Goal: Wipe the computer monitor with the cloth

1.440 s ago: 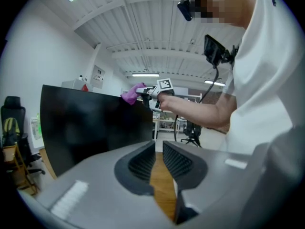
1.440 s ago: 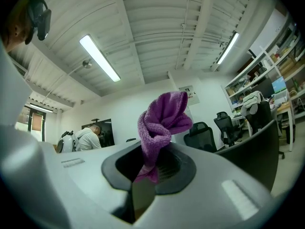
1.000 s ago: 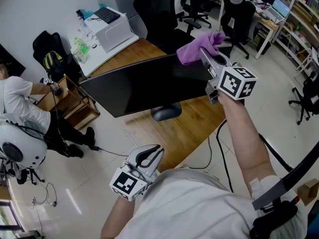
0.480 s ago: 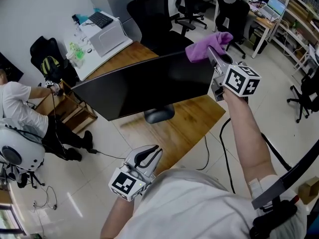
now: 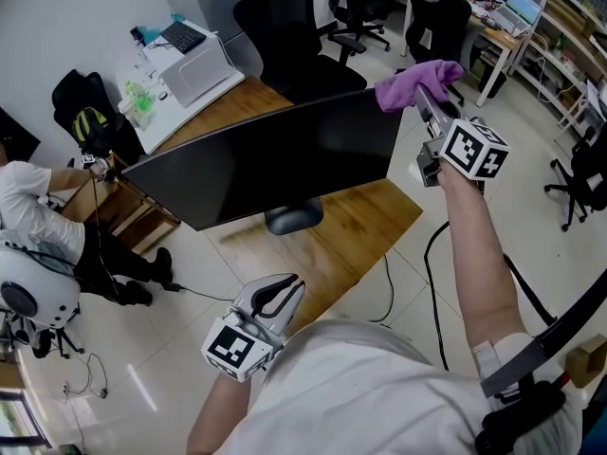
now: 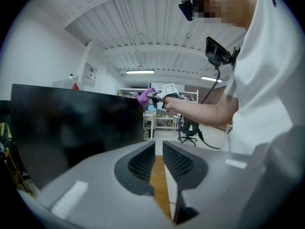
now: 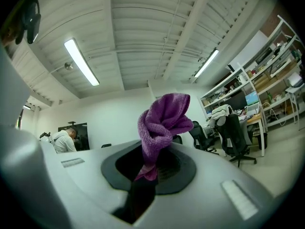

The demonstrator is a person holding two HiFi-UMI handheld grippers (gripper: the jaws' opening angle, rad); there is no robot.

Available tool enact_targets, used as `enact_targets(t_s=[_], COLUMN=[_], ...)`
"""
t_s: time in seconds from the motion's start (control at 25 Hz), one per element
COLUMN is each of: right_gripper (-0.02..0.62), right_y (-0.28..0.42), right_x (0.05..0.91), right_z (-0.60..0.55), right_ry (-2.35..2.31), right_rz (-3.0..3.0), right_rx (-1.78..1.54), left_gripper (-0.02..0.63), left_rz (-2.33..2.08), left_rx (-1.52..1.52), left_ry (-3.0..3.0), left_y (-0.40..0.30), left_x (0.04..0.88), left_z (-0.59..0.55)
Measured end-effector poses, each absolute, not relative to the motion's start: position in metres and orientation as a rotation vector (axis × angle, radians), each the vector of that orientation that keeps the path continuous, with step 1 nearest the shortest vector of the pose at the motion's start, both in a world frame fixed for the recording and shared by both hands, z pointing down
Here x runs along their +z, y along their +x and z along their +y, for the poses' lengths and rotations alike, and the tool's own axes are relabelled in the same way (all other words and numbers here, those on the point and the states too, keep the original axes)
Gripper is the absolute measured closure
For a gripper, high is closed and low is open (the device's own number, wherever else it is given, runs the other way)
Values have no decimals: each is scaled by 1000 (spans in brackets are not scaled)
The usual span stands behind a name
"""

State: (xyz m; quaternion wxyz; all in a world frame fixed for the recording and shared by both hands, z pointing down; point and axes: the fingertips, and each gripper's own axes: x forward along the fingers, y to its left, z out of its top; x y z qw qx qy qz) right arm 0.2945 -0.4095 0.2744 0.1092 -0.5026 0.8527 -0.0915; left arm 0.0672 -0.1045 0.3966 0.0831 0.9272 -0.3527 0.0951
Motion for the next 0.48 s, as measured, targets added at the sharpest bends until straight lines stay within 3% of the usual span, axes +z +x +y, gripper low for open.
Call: enact_targets(t_s=[0.48], right_gripper=[548], right_y=[322], right_x=[292], right_z=[-411], right_ry=[-1503], right_rz=[2470], right_rx=[-303], left_gripper=[535], left_rz=[-1074], left_rx=[320], left_ry=[2764], left_y=[78], left_x=[394], left_z=[-102])
